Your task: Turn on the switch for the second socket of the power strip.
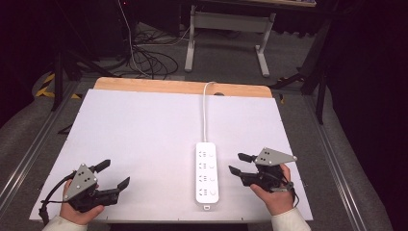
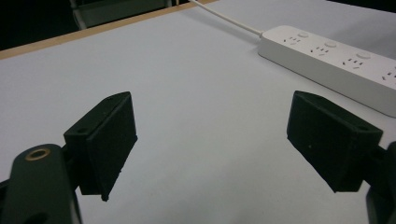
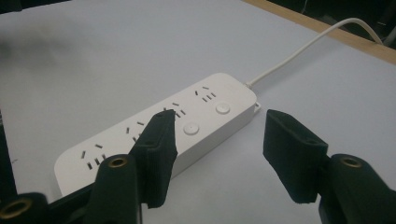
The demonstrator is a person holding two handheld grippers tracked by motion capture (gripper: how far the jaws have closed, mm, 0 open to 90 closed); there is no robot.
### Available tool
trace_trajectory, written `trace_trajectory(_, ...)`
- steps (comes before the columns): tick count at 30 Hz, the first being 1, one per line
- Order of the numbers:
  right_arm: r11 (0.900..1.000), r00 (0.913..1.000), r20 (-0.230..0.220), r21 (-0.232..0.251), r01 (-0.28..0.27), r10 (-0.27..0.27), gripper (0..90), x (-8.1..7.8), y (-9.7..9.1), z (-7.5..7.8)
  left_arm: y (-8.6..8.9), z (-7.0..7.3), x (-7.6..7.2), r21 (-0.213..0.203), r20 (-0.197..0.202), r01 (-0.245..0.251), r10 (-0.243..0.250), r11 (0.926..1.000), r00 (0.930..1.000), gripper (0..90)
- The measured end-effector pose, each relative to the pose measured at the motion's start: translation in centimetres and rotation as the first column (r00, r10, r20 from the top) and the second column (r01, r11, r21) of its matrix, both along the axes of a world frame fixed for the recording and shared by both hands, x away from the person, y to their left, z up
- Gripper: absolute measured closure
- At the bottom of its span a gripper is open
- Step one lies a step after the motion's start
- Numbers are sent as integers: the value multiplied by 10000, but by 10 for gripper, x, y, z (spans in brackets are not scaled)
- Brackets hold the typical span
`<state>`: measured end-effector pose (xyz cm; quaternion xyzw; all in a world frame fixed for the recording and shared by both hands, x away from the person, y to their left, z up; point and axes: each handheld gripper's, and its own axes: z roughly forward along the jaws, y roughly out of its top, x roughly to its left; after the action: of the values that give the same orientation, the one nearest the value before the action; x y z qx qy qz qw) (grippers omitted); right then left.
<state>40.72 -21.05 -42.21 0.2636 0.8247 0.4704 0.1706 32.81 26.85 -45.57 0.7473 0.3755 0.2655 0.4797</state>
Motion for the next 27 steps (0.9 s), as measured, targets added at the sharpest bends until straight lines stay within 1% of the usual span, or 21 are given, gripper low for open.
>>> trace_trajectory(7, 9997, 9997, 31, -44, -238, 238, 447, 6, 14, 6, 0, 0, 0, -11, 4, 1, -1, 10000, 10000, 164)
trace_trajectory(9, 9995, 9995, 36, -56, -319, 319, 450, 8, 17, 8, 0, 0, 0, 58, 20, 28, -28, 10000, 10000, 164)
trace_trajectory(10, 9994, 9994, 22, -75, -341, 341, 451, 9, 19, 8, 0, 0, 0, -23, -31, 25, -25, 10000, 10000, 164)
trace_trajectory(12, 9991, 9991, 21, -80, -419, 420, 455, 11, 23, 9, 0, 0, 0, 32, -22, 34, -34, 10000, 10000, 163)
trace_trajectory(13, 9989, 9990, -21, -95, -457, 456, 457, 13, 26, 10, 0, 0, 0, -10, -31, 31, -31, 10000, 10000, 164)
trace_trajectory(14, 9989, 9990, -21, -95, -457, 456, 457, 13, 26, 10, 0, 0, 0, 39, -8, 34, -34, 10000, 10000, 164)
trace_trajectory(24, 9972, 9973, -61, -183, -731, 730, 471, 23, 47, 13, 0, 0, 0, 39, -29, 60, -59, 10000, 10000, 163)
trace_trajectory(27, 9969, 9970, -72, -181, -768, 767, 475, 25, 51, 13, 0, 0, 0, 45, -28, 67, -67, 10000, 10000, 163)
